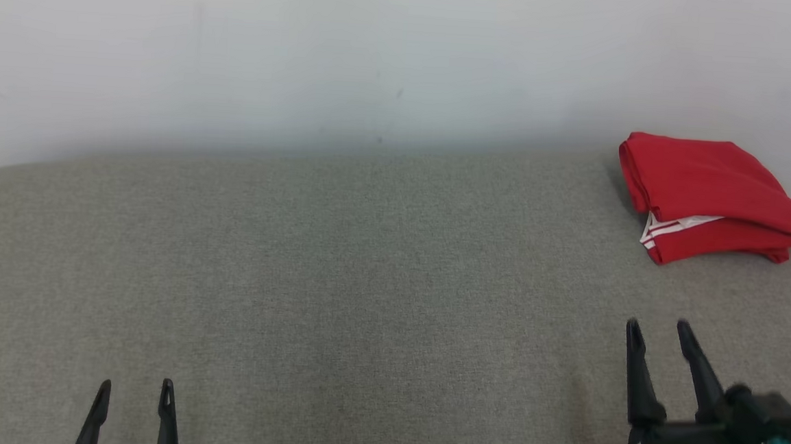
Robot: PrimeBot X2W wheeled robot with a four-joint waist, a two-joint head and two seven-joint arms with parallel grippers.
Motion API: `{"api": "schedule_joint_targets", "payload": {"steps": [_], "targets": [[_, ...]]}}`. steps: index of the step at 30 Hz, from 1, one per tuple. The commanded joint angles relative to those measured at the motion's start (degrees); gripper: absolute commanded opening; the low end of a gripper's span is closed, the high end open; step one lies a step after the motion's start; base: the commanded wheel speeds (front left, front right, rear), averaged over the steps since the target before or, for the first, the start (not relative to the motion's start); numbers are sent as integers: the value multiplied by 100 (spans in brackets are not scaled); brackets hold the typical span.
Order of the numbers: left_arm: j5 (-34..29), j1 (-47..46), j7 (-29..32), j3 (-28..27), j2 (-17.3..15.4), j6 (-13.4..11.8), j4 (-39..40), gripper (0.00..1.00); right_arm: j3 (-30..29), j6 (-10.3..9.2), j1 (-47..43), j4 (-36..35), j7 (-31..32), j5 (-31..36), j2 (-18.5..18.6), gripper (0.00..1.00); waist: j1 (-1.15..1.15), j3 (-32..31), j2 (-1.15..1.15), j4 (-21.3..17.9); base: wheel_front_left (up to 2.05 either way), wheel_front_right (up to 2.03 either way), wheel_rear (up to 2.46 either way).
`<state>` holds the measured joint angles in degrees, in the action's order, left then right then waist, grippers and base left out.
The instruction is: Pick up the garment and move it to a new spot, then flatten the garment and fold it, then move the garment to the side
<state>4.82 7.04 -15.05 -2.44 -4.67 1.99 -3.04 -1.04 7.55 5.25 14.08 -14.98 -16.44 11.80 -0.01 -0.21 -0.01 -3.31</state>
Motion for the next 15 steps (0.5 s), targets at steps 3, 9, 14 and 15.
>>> {"api": "schedule_joint_targets", "payload": {"steps": [3,9,14,15], "targets": [[-8,109,-15,37,32,38,-158,100,-127,-17,-581,-234,-24,190,-271,100,1,-175,1,131,0,0,0],[24,137,-15,31,58,83,-282,100,-124,-17,-1011,-398,-23,360,-503,100,1,-256,1,139,0,0,0],[50,169,-15,8,76,98,-392,100,63,-17,-1112,-398,-24,445,-562,100,1,-314,1,144,0,0,0],[65,169,-15,-7,83,83,-404,100,87,-17,-1113,-393,-24,463,-577,100,1,-322,1,148,0,0,0]]}}
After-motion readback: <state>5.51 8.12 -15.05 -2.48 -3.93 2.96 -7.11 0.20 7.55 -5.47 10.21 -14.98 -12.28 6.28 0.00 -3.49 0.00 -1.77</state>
